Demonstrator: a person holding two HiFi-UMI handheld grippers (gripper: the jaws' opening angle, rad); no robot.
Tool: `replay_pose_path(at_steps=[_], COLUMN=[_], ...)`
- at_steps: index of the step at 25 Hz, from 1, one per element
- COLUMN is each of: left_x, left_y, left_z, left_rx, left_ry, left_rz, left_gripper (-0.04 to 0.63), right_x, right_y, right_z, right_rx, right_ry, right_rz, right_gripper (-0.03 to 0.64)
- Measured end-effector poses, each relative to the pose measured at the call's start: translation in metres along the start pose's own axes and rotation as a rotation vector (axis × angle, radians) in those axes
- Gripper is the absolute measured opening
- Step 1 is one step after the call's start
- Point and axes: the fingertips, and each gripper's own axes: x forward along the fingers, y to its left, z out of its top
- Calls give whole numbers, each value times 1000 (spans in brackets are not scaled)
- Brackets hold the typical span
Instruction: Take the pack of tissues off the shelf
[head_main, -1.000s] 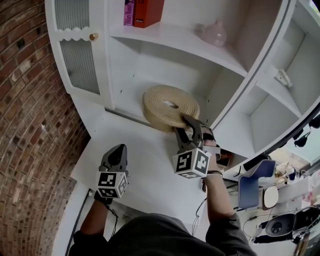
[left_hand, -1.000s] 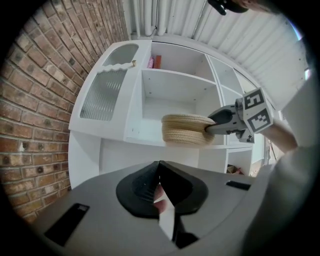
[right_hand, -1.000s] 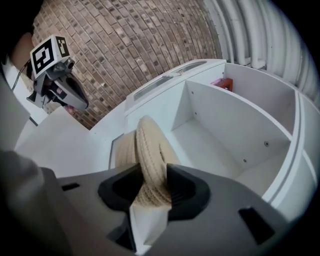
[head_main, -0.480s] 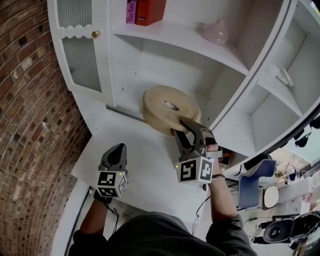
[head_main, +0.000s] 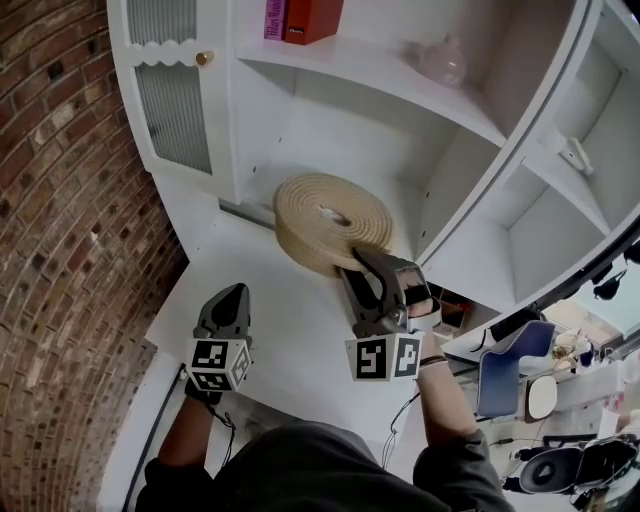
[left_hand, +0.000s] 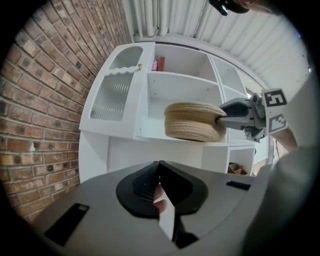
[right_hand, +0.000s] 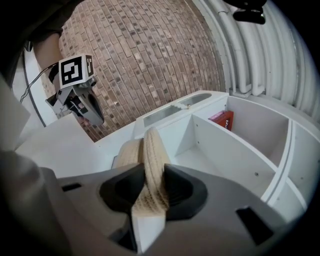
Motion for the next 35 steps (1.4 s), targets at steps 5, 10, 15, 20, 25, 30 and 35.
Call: replay_pose_path(at_steps=[5,10,15,20,25,30,35], left_x=[-8,-13,-14,-11,-7,-4,-5], left_y=[4,1,-1,-7,-11,-11,-8], left_z=[0,1,0,1,2,2,3], left_rx=[-6,-3,-2,-2,1,-3,0], left_ry=[-4,-6,-4,-7,-9,-9,-12], left_rz=[18,21,25,20,13,14,17], left_gripper=[5,5,5,5,5,5,5], right_x=[-3,0,-4,0,1,-3,-8], right_y=[0,0,2,1,1,-1,0], right_z=[10,7,6,1,-1,1,14], right_rx=[-1,15,29,64,75,79,90], right_ry=[-33,-38,-42,-24,-29,-51,-93], right_rz=[-11,-14,-10,8,9,-2,6], right_gripper=[120,123,123,126,124,121,121])
